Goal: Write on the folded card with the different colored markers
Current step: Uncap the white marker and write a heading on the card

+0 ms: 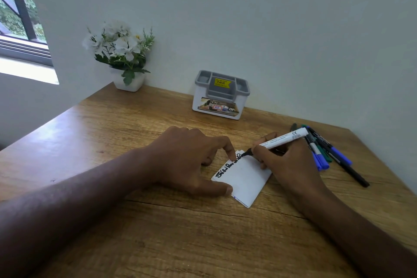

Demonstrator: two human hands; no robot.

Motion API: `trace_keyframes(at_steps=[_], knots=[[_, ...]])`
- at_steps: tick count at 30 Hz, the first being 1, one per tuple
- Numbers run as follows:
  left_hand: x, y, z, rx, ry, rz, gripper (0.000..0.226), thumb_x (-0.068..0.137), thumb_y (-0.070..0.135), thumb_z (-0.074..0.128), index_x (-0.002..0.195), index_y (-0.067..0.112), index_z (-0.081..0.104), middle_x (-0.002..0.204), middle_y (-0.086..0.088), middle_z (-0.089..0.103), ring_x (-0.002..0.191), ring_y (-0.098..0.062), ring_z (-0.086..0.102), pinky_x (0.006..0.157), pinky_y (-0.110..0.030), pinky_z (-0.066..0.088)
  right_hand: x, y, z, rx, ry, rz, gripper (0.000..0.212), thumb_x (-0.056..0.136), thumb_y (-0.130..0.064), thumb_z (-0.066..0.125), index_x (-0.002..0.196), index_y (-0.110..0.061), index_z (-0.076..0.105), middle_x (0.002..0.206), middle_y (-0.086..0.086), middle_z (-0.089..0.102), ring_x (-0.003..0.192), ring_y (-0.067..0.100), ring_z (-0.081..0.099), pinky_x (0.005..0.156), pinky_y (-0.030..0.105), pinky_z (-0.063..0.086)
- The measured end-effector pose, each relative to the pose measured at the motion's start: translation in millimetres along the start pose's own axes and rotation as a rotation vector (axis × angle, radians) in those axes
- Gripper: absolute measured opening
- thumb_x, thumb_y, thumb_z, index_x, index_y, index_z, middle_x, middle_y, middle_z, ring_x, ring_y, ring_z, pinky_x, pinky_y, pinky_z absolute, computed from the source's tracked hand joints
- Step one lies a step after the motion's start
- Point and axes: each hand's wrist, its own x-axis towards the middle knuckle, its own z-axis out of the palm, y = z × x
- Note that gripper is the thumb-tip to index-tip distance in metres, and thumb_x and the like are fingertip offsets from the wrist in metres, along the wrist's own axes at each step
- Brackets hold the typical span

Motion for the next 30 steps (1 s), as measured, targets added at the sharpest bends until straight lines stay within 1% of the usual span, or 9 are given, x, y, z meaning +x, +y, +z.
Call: trace_keyframes(at_steps=[7,15,20,22,24,26,27,29,30], knots=[[0.3,-0.9,1.9,0.004,0.028,0.0,0.065,0.079,0.088,0.057,0.135,0.057,0.043,0.075,0.018,0.051,0.066,0.001,0.047,0.058,-0.028,0.027,1.8,1.3,1.1,-0.013,0.014,0.023,0.032,0.078,-0.035,0.083,0.105,-0.02,0.073,0.096,0.001,0.077,0.093,0.016,0.074,0.078,0.034,0.064],[1.1,-2.9,3.8,0.012,0.03,0.006,0.065,0.079,0.089,0.056,0.134,0.058,0.042,0.075,0.018,0.051,0.067,0.001,0.047,0.058,-0.027,0.028,-2.0,-3.5,0.2,-0.017,0.032,0.023,0.022,0.083,-0.03,0.082,0.102,-0.021,0.073,0.093,-0.003,0.077,0.09,0.013,0.073,0.076,0.03,0.062],[3.1,-5.0,6.0,0.007,0.021,0.018,0.065,0.079,0.09,0.056,0.134,0.059,0.042,0.076,0.019,0.051,0.067,0.001,0.048,0.058,-0.027,0.029,-2.5,-3.4,-0.6,-0.038,0.058,0.033,0.023,0.086,-0.034,0.08,0.103,-0.022,0.072,0.093,-0.004,0.077,0.091,0.013,0.073,0.081,0.035,0.063],[3.3,-5.6,6.4,0.012,0.034,0.027,0.065,0.079,0.09,0.056,0.134,0.058,0.042,0.075,0.019,0.051,0.066,0.0,0.048,0.058,-0.027,0.029,-2.7,-4.1,0.7,-0.06,0.068,0.036,0.024,0.087,-0.035,0.08,0.105,-0.021,0.071,0.095,-0.004,0.076,0.091,0.012,0.072,0.078,0.032,0.061],[3.4,-6.1,7.8,-0.001,0.052,0.032,0.064,0.08,0.088,0.057,0.135,0.057,0.045,0.074,0.019,0.051,0.065,-0.001,0.049,0.057,-0.027,0.029,-4.2,-6.6,1.4,-0.009,0.109,0.055,0.024,0.087,-0.032,0.08,0.104,-0.02,0.07,0.094,-0.003,0.075,0.091,0.012,0.072,0.073,0.027,0.059],[2.4,-7.8,9.2,-0.136,0.1,0.033,0.057,0.087,0.081,0.056,0.136,0.052,0.05,0.075,0.018,0.054,0.07,-0.002,0.054,0.059,-0.027,0.032,-6.8,-11.2,-1.0,0.112,0.207,0.053,0.016,0.088,-0.029,0.08,0.098,-0.023,0.069,0.089,-0.004,0.075,0.086,0.013,0.074,0.069,0.025,0.059],[1.3,-9.6,9.7,-0.259,0.14,0.033,0.051,0.091,0.071,0.053,0.136,0.047,0.053,0.079,0.021,0.058,0.076,-0.002,0.056,0.062,-0.027,0.035,-8.9,-14.3,-3.8,0.183,0.244,0.025,0.012,0.088,-0.026,0.08,0.095,-0.025,0.069,0.086,-0.005,0.076,0.082,0.013,0.075,0.068,0.025,0.06],[0.2,-15.3,9.0,-0.466,0.218,0.018,0.04,0.094,0.047,0.042,0.128,0.034,0.06,0.097,0.029,0.062,0.088,-0.004,0.058,0.071,-0.031,0.04,-12.7,-22.1,-8.4,0.344,0.233,-0.049,0.013,0.088,-0.018,0.081,0.096,-0.021,0.072,0.087,-0.003,0.078,0.077,0.01,0.077,0.066,0.024,0.063],[0.4,-17.8,9.9,-0.526,0.251,0.004,0.037,0.096,0.04,0.039,0.125,0.032,0.059,0.103,0.026,0.063,0.09,-0.006,0.059,0.074,-0.033,0.043,-14.9,-25.3,-8.8,0.422,0.204,-0.064,0.016,0.086,-0.015,0.081,0.099,-0.018,0.072,0.089,-0.002,0.079,0.077,0.01,0.077,0.067,0.024,0.064]])
